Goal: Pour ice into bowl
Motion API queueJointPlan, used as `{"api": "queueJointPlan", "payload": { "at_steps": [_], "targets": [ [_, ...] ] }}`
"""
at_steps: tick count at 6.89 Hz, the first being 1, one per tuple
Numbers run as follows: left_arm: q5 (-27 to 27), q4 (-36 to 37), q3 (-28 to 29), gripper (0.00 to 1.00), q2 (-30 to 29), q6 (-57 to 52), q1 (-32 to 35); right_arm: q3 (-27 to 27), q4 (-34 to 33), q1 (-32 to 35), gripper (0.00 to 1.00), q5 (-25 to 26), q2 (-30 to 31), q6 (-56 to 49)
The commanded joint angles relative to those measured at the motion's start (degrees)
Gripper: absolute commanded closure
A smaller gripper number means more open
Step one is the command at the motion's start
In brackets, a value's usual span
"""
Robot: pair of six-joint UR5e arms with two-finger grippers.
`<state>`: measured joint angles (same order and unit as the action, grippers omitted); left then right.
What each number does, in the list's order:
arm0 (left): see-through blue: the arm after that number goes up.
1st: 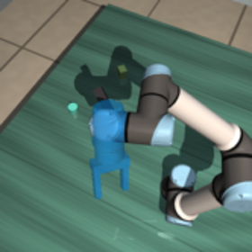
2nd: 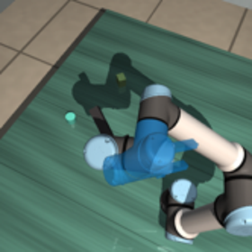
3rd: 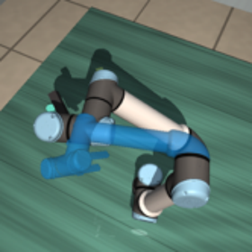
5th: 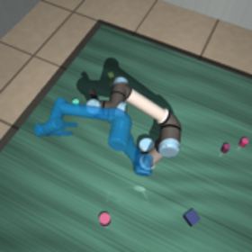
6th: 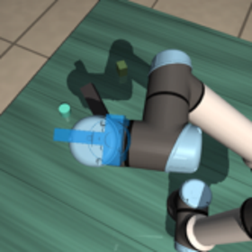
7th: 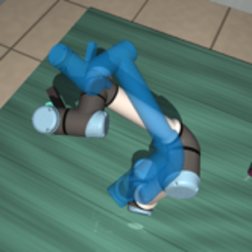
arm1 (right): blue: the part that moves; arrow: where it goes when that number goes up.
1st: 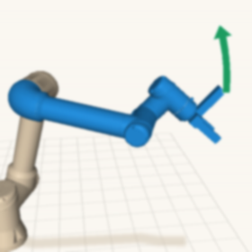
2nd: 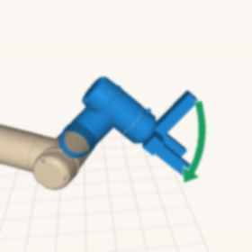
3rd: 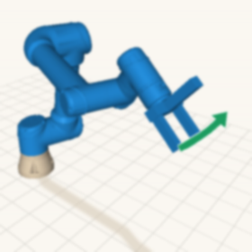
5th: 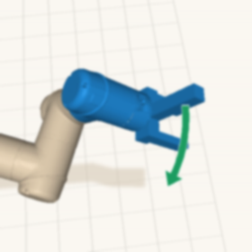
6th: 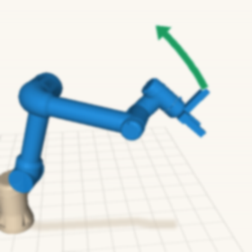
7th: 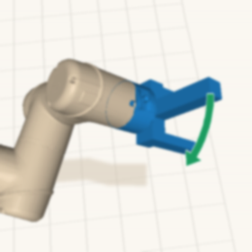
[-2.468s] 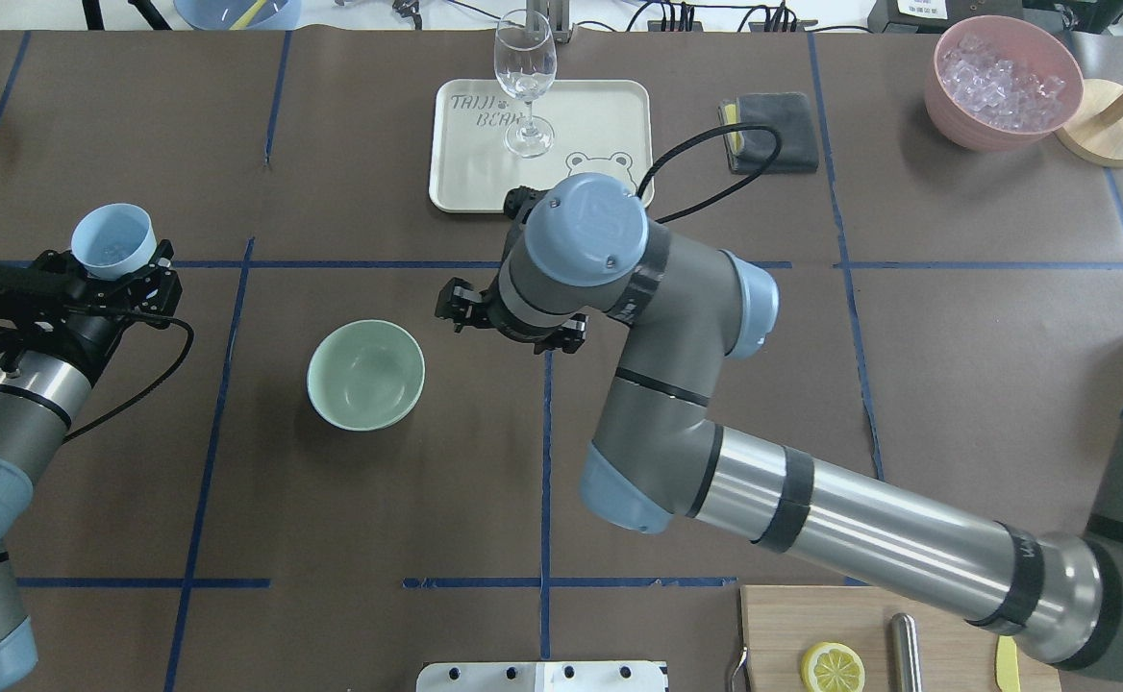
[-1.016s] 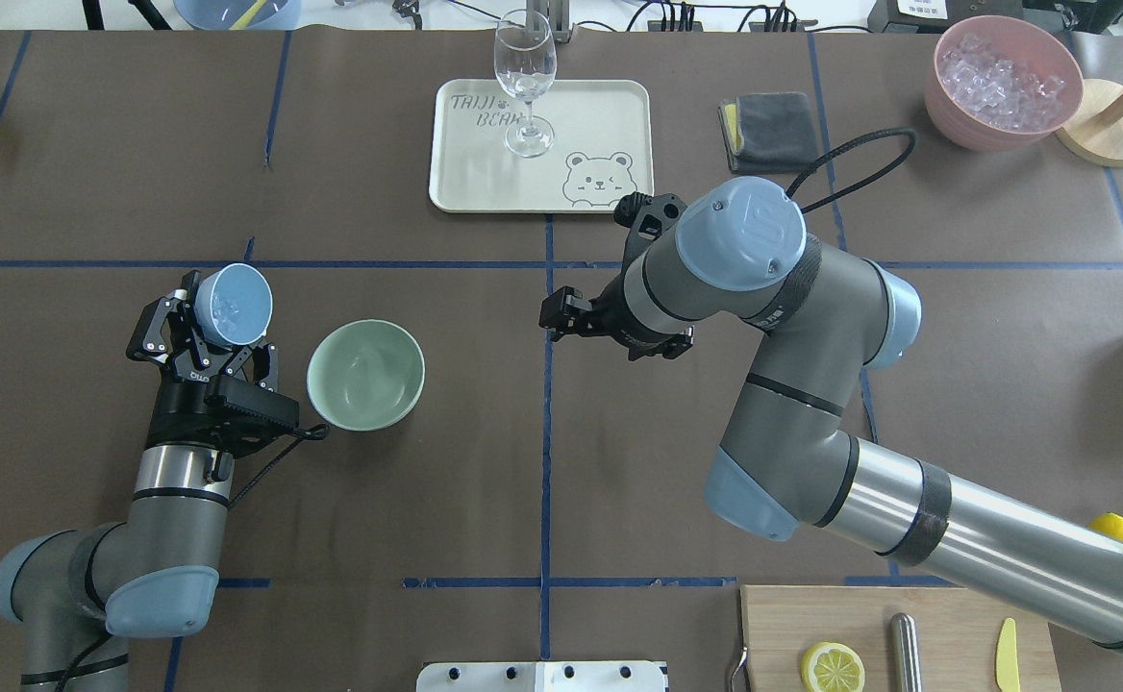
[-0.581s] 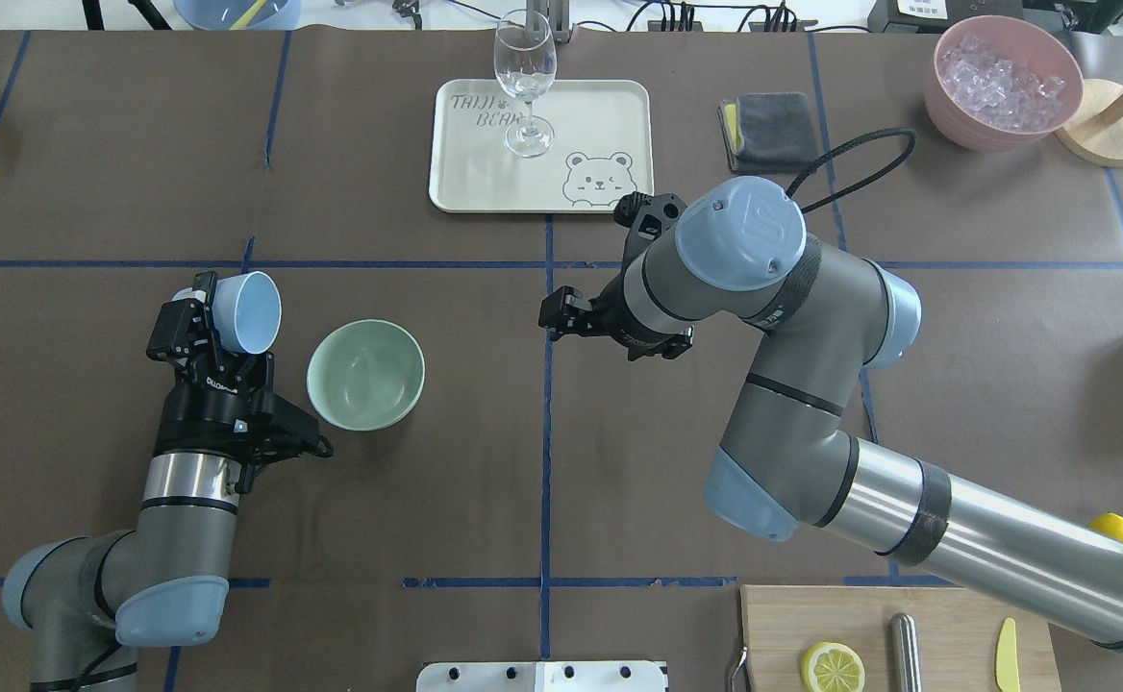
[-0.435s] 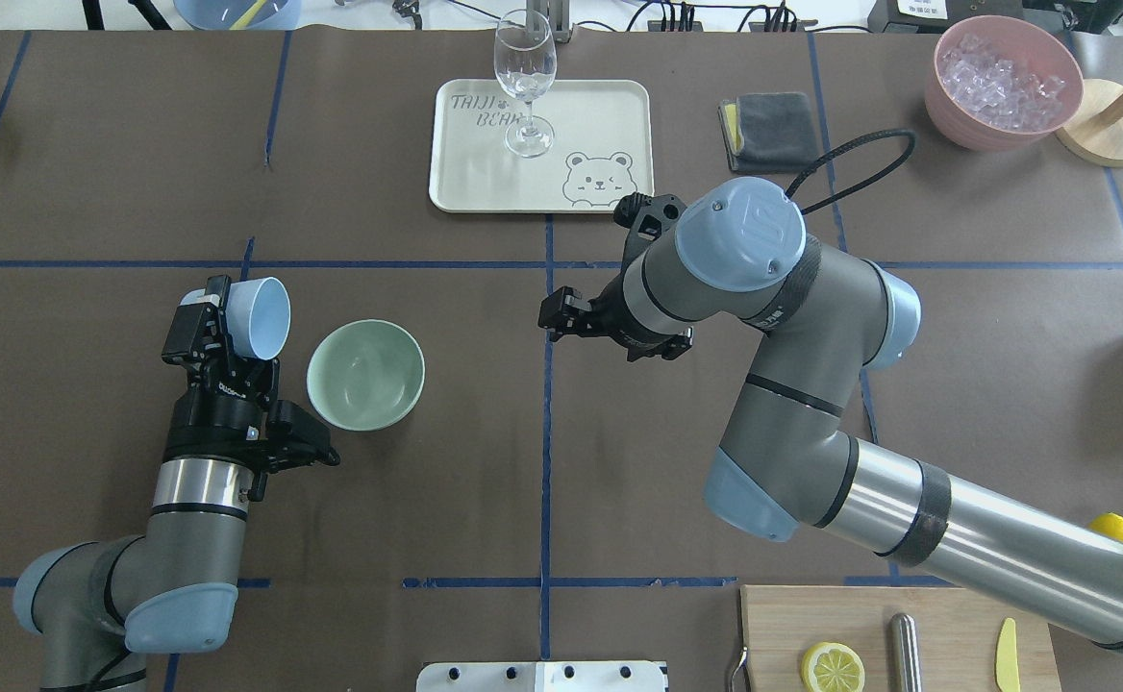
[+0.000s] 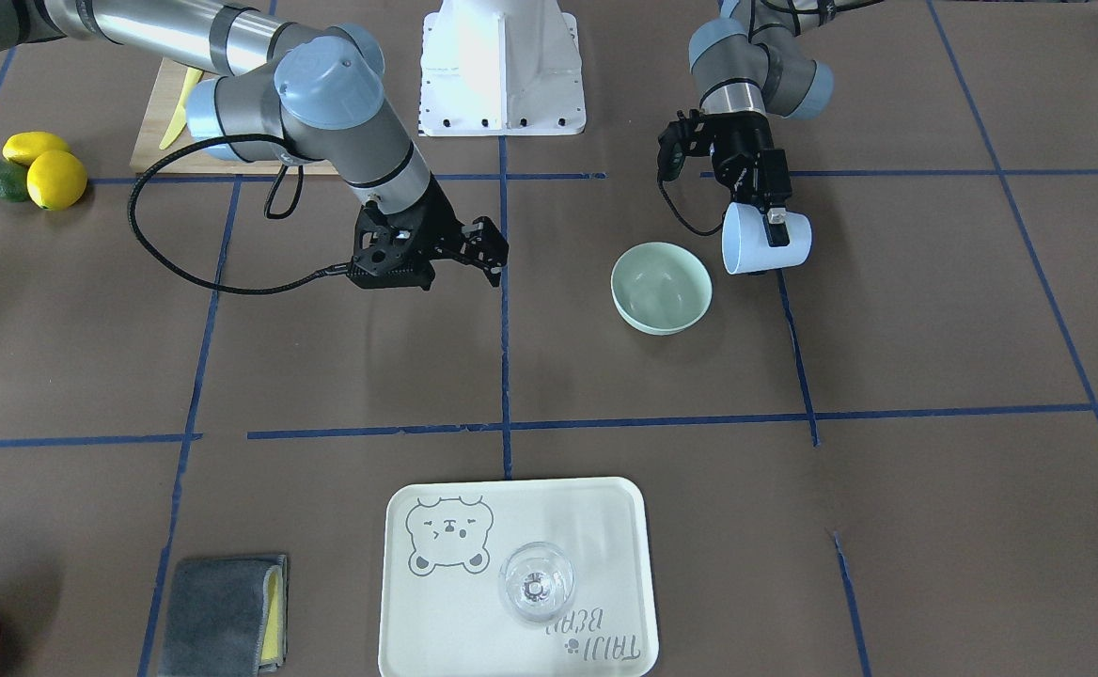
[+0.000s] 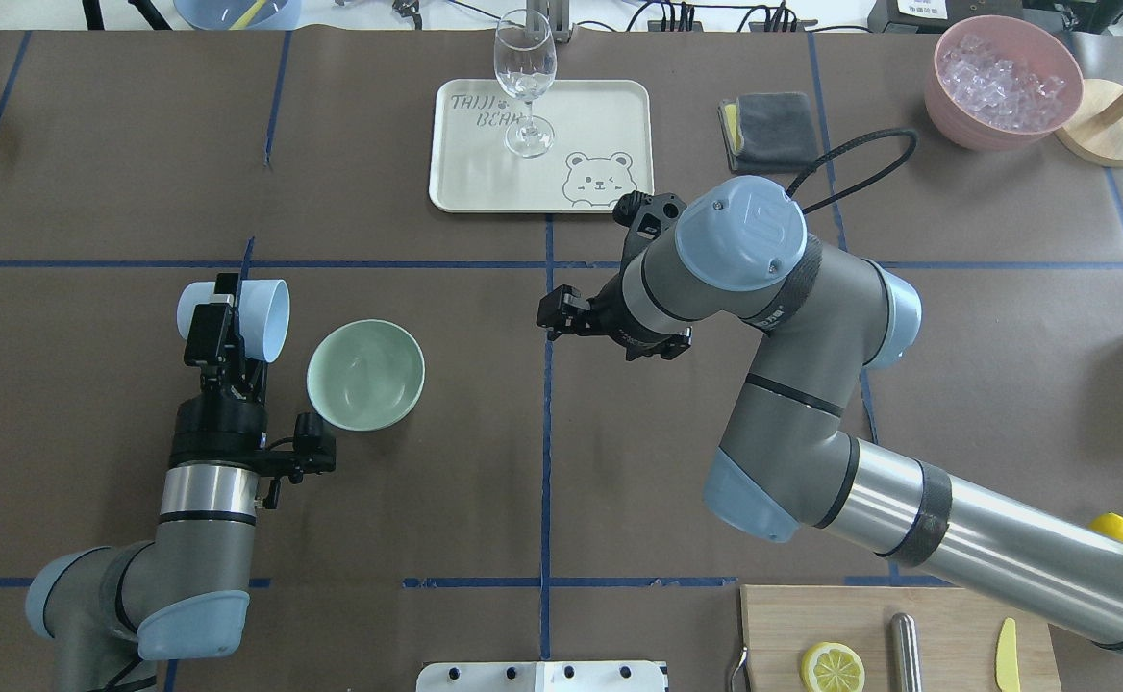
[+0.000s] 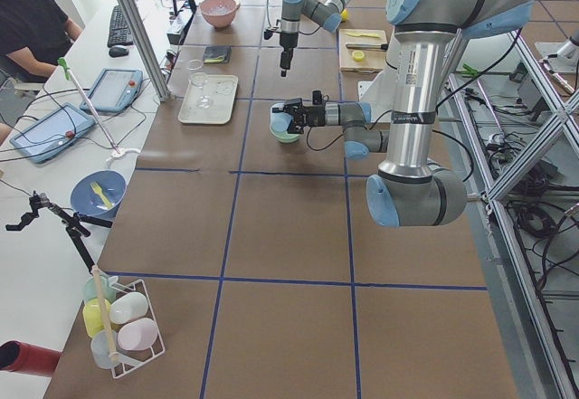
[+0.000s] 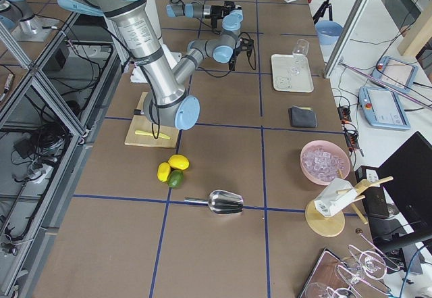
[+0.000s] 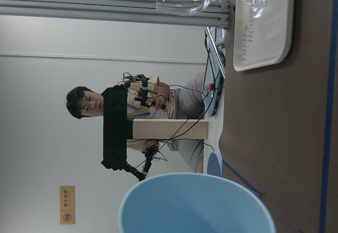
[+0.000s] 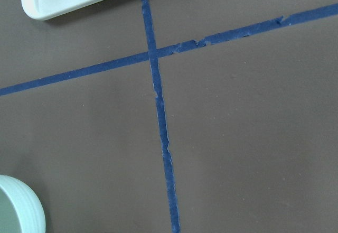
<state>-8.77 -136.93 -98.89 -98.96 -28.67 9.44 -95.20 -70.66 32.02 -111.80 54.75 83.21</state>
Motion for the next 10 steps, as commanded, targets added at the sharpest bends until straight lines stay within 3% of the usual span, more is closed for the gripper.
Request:
{"api": "queueJointPlan", "payload": {
  "at_steps": [1,10],
  "targets": [
    [2.4,-0.1,-0.2,1.0,-0.1,-10.6,0.0,-0.1,0.0,0.0,0.0,0.0,-0.2,0.1],
    [2.4,-1.2,-2.3,1.0,-0.1,-12.4,-0.4,-0.1,0.0,-0.1,0.0,0.1,-0.6,0.1]
  ]
}}
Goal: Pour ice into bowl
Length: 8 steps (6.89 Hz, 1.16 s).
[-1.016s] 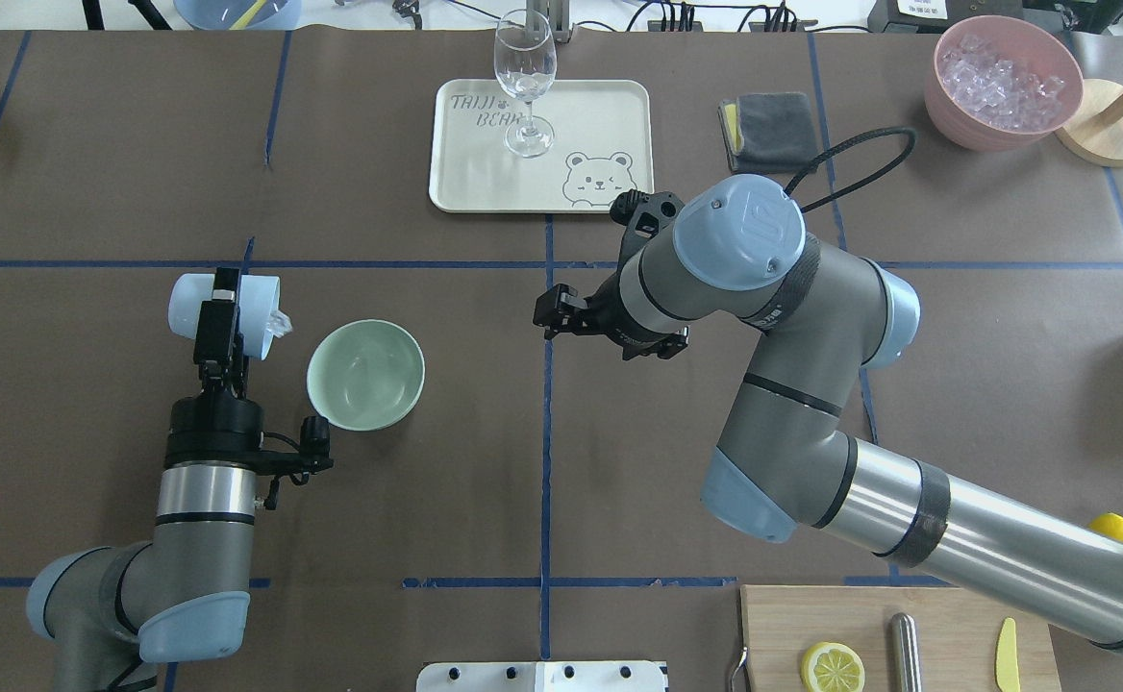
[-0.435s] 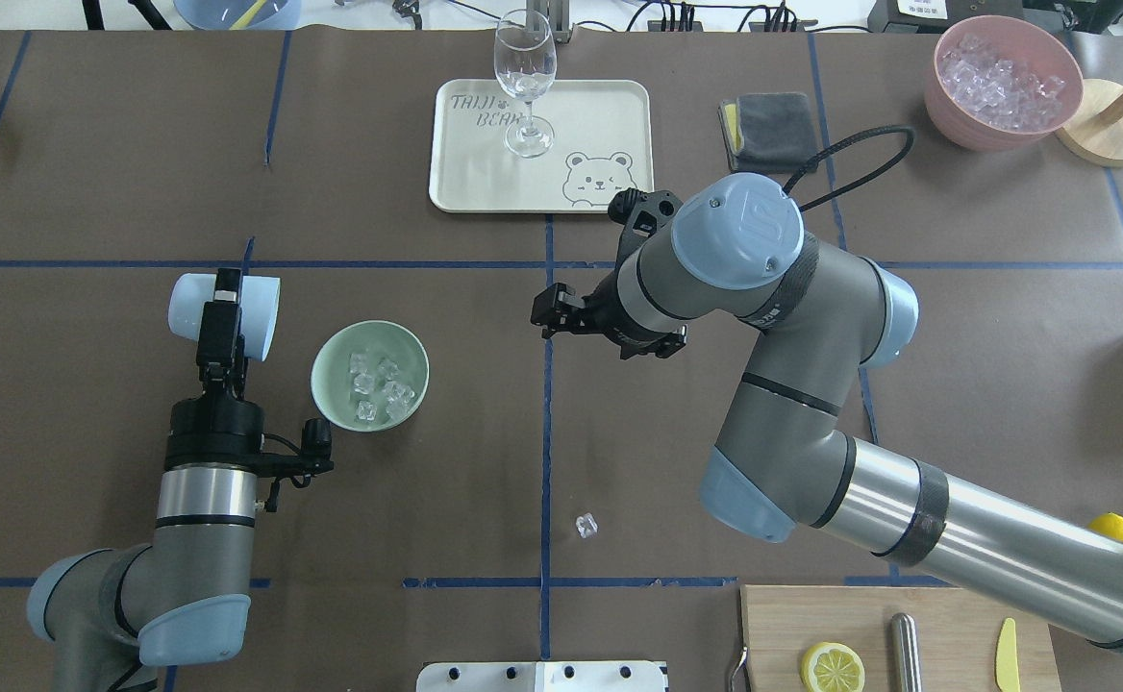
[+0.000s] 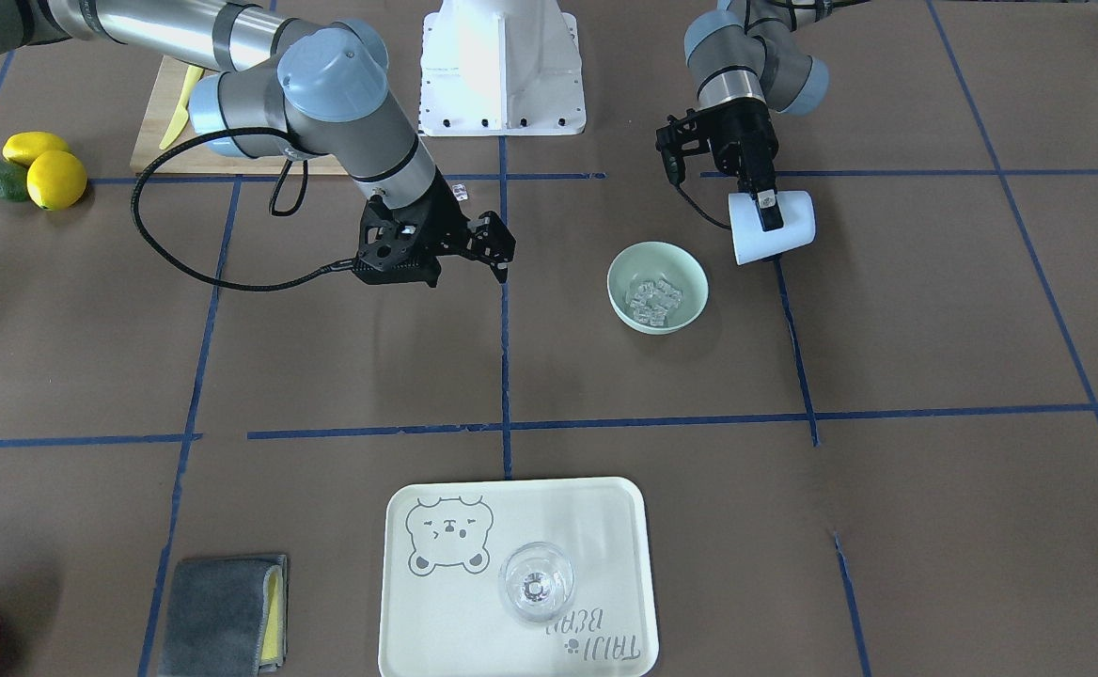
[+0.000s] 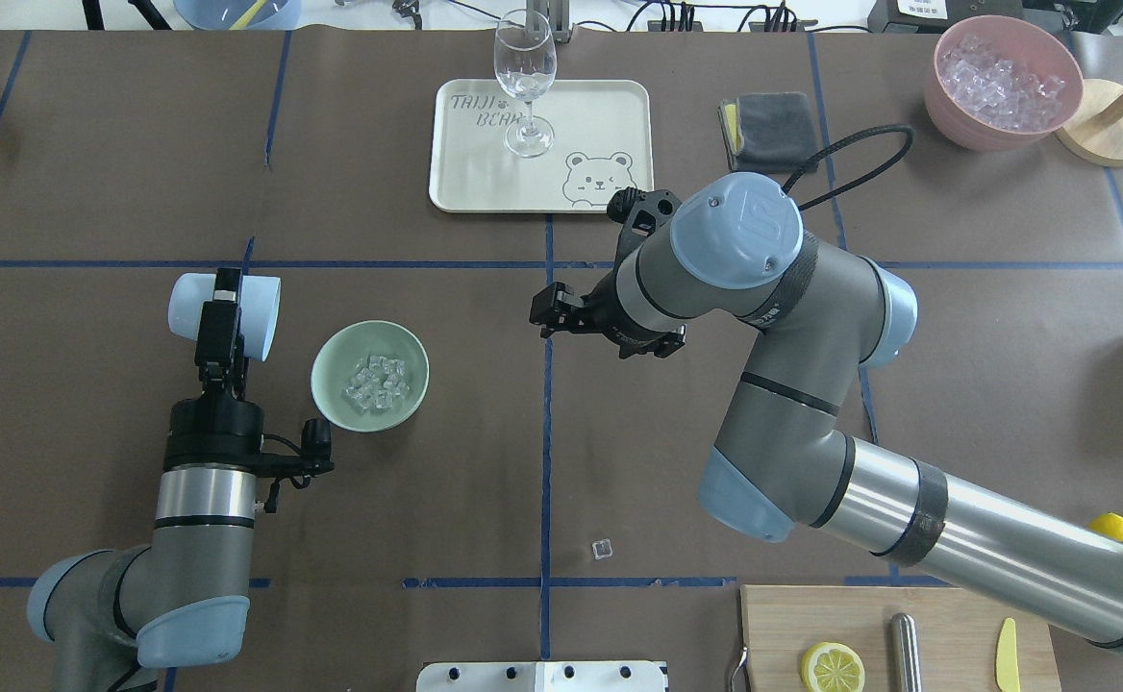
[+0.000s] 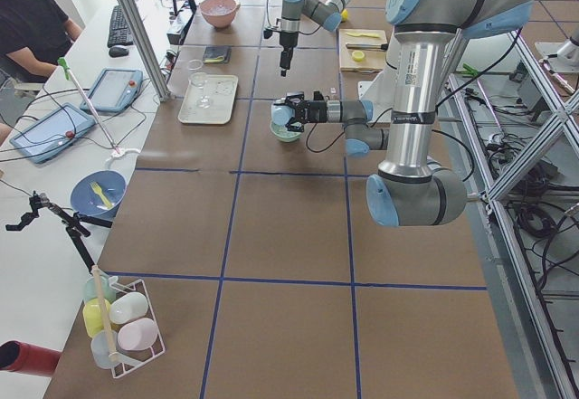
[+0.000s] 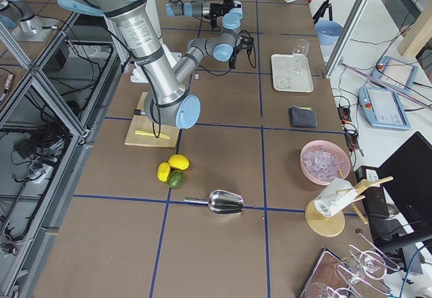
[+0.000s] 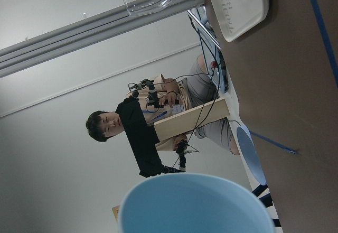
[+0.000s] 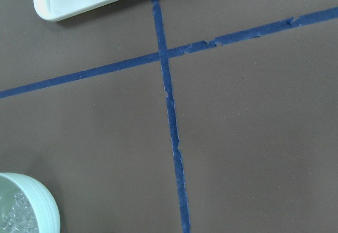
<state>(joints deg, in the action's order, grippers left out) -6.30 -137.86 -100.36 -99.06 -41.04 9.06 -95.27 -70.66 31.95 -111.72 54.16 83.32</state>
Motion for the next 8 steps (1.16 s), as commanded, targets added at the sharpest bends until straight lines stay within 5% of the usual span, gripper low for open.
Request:
{"api": "queueJointPlan", "payload": {
  "at_steps": [1,6,8],
  "targets": [
    [-0.9,-3.1,-1.2,1.0,0.0,-0.1,-0.1,0.0,0.0,0.0,0.0,0.0,-0.1,0.0],
    [-18.8,-6.1,-7.3,1.0,1.1,2.9,0.6,0.0,0.0,-0.2,0.0,0.1,-0.4,0.0],
    [-23.7,-6.1,-7.7,1.0,3.5,22.8,0.9,0.0,-0.1,-0.2,0.0,0.1,-0.4,0.0]
  ]
}}
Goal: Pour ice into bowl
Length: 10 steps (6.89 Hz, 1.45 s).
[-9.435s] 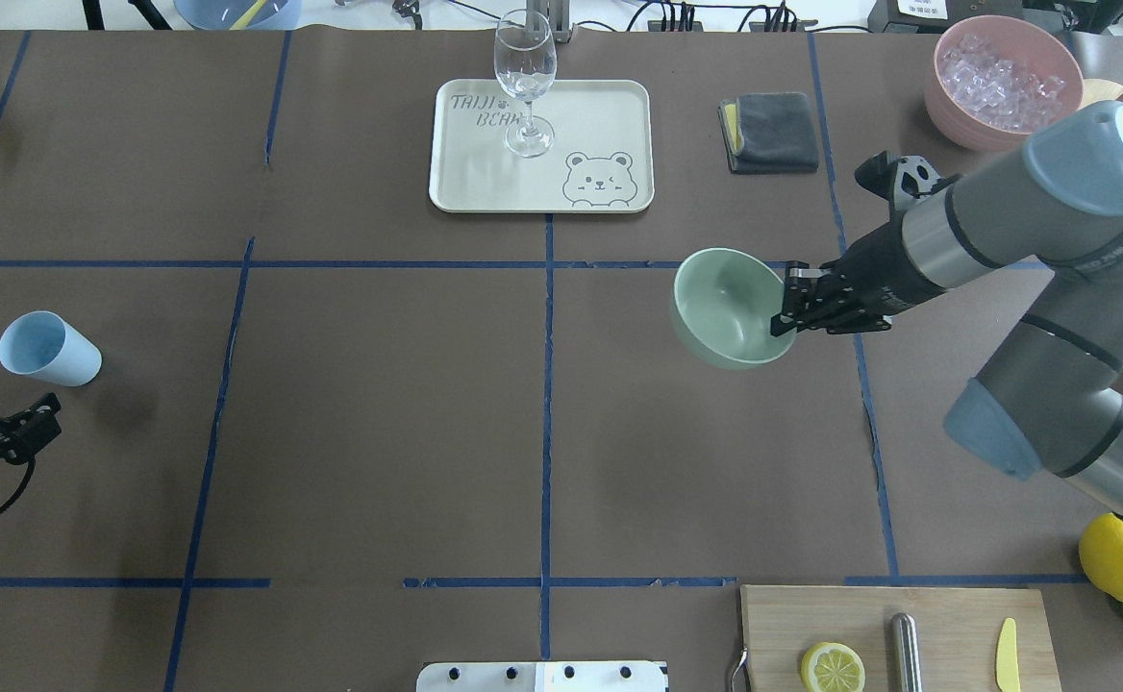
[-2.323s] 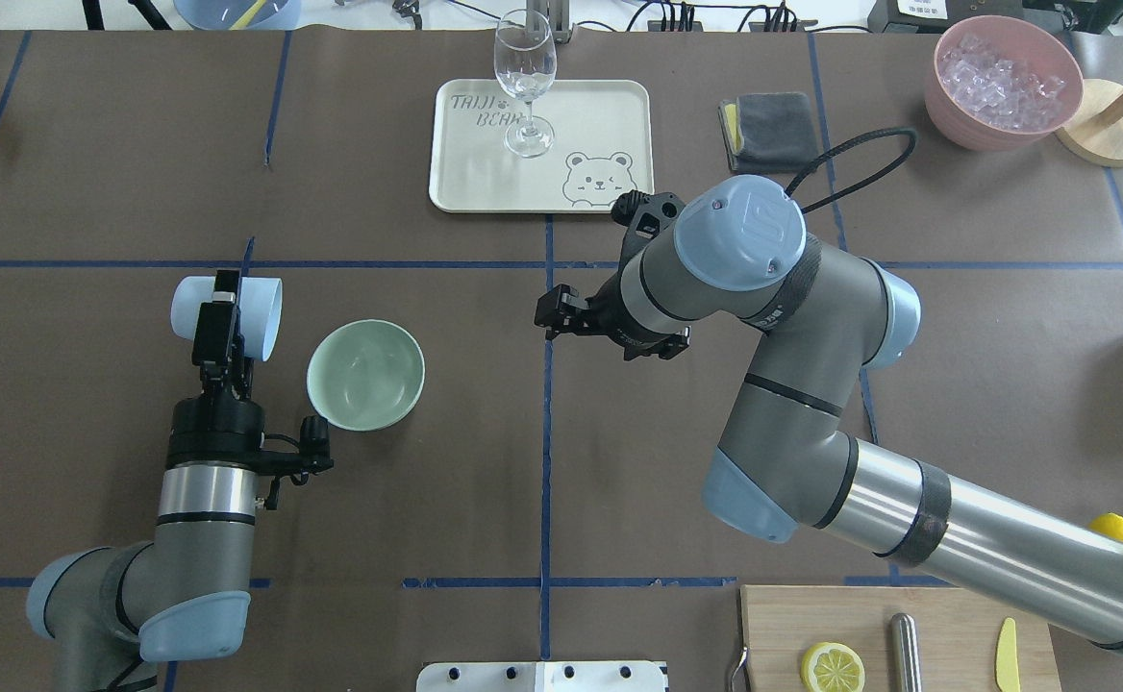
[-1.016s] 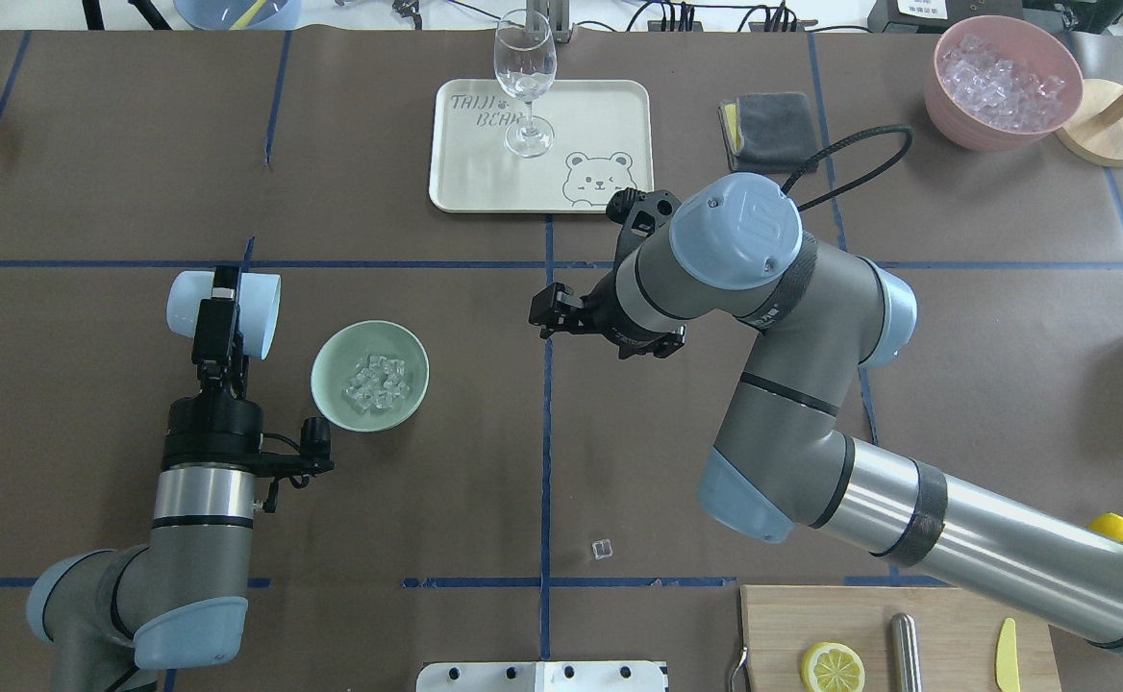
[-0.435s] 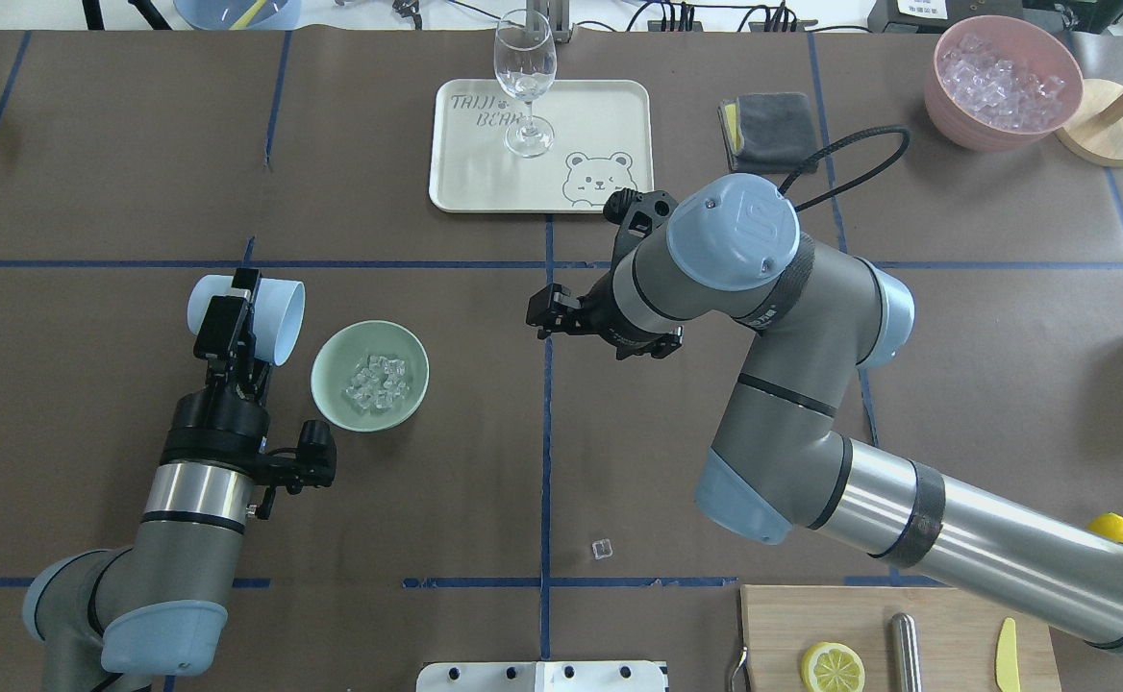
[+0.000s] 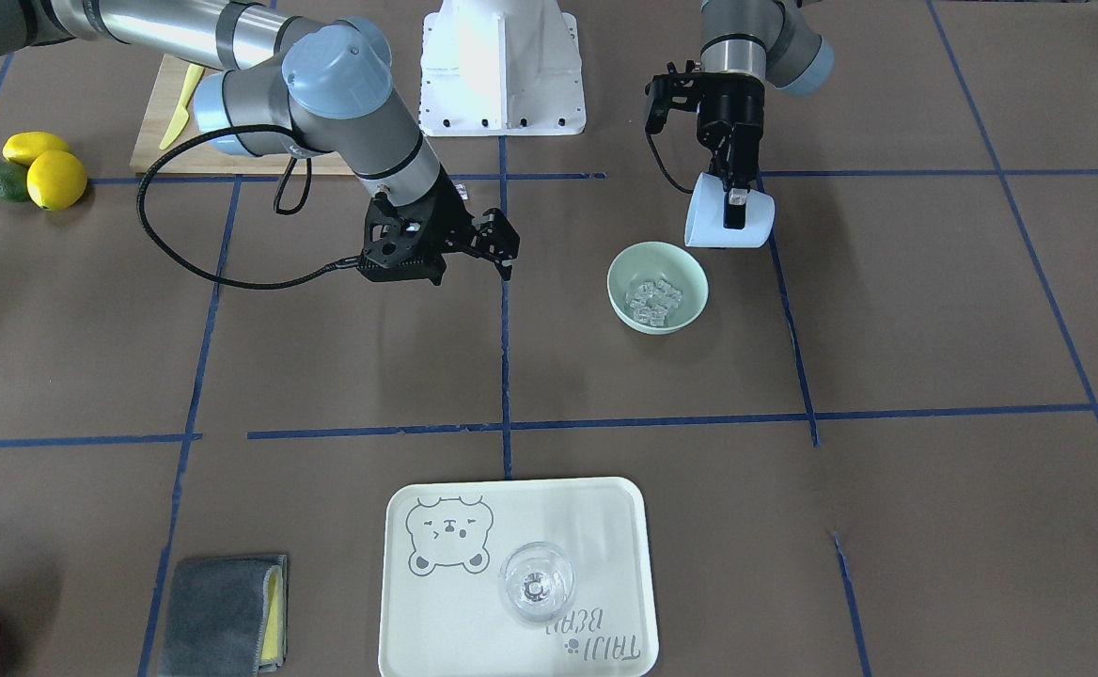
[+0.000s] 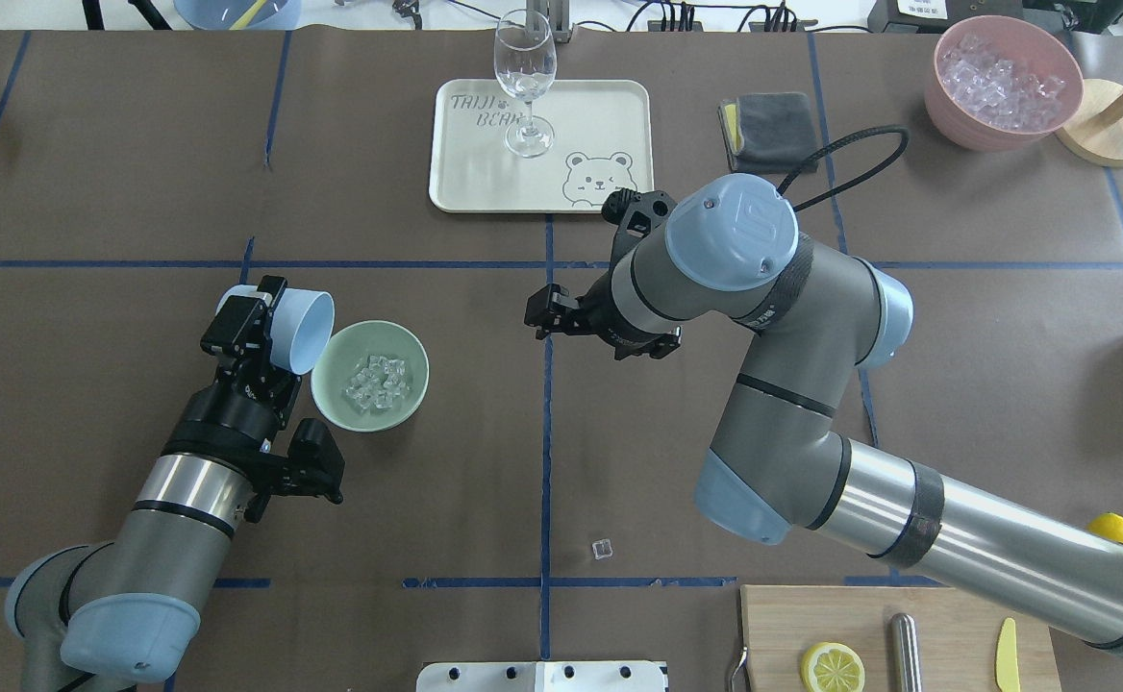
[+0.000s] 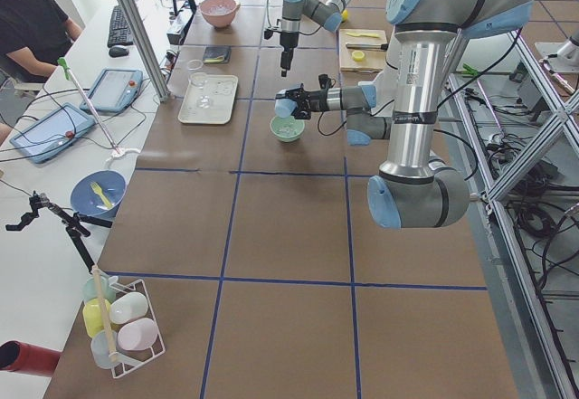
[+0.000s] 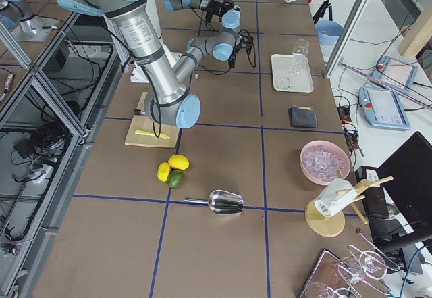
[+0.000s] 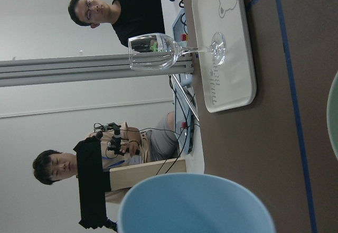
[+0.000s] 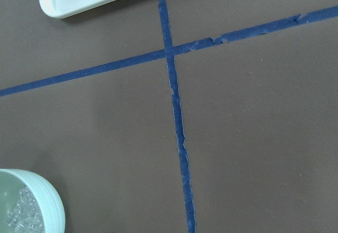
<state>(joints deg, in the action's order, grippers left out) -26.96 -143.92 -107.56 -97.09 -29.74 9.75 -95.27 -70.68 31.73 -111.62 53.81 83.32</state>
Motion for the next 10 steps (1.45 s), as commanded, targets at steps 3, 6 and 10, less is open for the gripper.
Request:
{"api": "queueJointPlan", "payload": {
  "at_steps": [3,6,10],
  "targets": [
    [-7.0,-2.7,-8.4,1.0,13.0,38.7,0.2,0.3,-0.2,-0.3,0.0,0.2,-1.0,0.1],
    [-9.8,-8.4,-7.6,1.0,21.9,64.6,0.4,0.7,-0.3,-1.4,0.0,0.4,-1.6,1.3],
    [-9.3,-8.5,-1.7,1.0,26.4,85.7,8.2,13.0,-0.5,-5.5,0.0,5.6,-14.0,5.9]
  ]
}}
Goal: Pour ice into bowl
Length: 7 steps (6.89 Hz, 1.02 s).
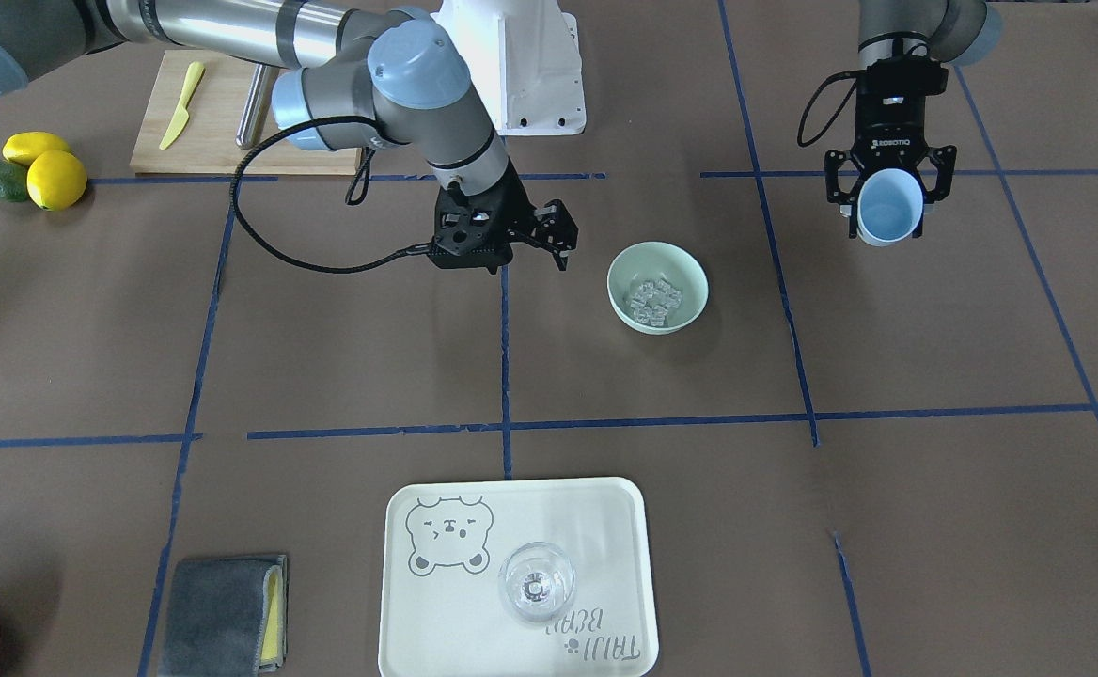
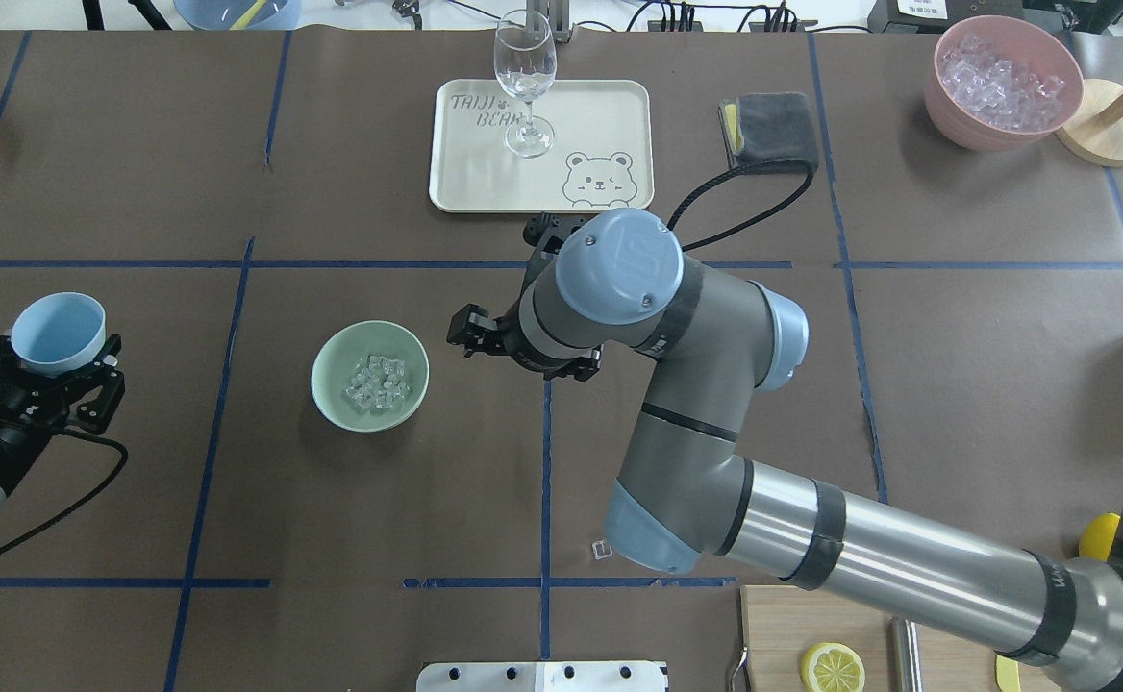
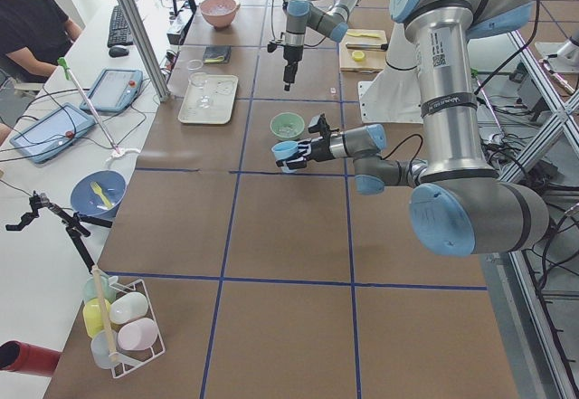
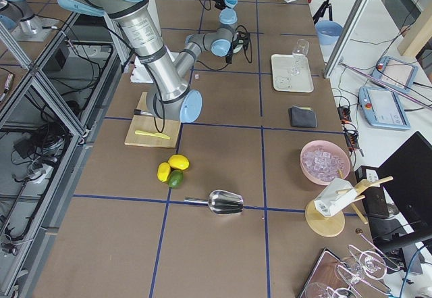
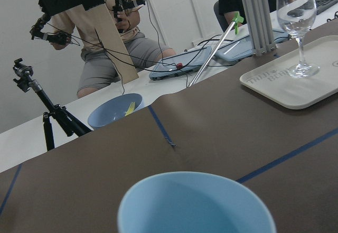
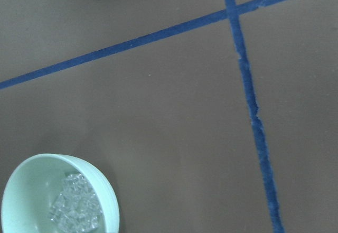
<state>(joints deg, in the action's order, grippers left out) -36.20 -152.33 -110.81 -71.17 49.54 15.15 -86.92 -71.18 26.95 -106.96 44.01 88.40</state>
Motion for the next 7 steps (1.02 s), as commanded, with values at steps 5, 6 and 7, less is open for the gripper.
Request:
{"api": "queueJointPlan", "payload": {
  "at_steps": [5,6,7],
  "targets": [
    [0.0,-2.9,9.0,1.0,0.1,17.5,4.5,20.4,0.0,-4.3,0.15,4.9,-14.2,-0.2],
    [0.0,-2.9,9.5,1.0,-0.3,17.7,4.5,20.6,-0.1,-4.5,0.91,5.0,-14.2,-0.2],
    [0.0,-3.6,10.3,1.0,-0.5,22.7,4.5,20.6,-0.1,-4.7,1.0,5.4,-14.7,-0.2]
  ]
}}
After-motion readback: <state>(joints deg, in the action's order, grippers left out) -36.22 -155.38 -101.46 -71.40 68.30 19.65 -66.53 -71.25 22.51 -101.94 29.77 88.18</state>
